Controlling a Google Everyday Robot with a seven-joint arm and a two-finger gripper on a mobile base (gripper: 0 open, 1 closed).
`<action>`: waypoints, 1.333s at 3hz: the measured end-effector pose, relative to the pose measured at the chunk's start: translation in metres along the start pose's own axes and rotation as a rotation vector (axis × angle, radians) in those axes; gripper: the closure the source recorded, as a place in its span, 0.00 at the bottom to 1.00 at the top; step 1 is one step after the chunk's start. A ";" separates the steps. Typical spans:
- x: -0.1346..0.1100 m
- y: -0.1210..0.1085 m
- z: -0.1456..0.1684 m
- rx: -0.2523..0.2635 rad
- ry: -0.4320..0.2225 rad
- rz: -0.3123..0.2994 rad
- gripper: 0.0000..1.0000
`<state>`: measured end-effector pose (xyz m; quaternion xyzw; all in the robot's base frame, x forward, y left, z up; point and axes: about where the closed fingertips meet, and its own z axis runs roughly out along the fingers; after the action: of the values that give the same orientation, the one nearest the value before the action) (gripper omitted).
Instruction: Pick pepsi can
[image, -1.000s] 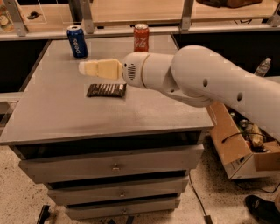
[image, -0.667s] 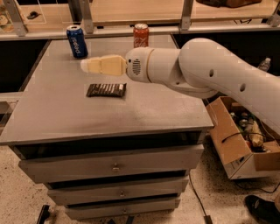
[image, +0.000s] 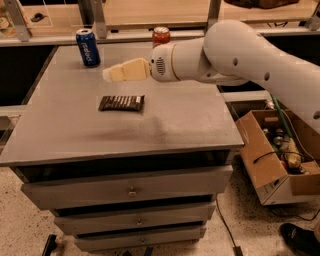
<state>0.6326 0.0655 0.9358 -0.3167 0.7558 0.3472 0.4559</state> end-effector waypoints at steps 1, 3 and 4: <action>0.004 -0.011 0.013 0.040 0.036 0.005 0.00; 0.008 -0.037 0.052 0.098 0.003 0.044 0.00; -0.011 -0.071 0.064 0.171 -0.011 -0.034 0.00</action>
Offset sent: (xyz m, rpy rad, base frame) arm 0.0514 0.0212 -0.0438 0.0026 0.0390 -0.1344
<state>0.7233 0.0792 0.9068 -0.2874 0.7747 0.2753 0.4913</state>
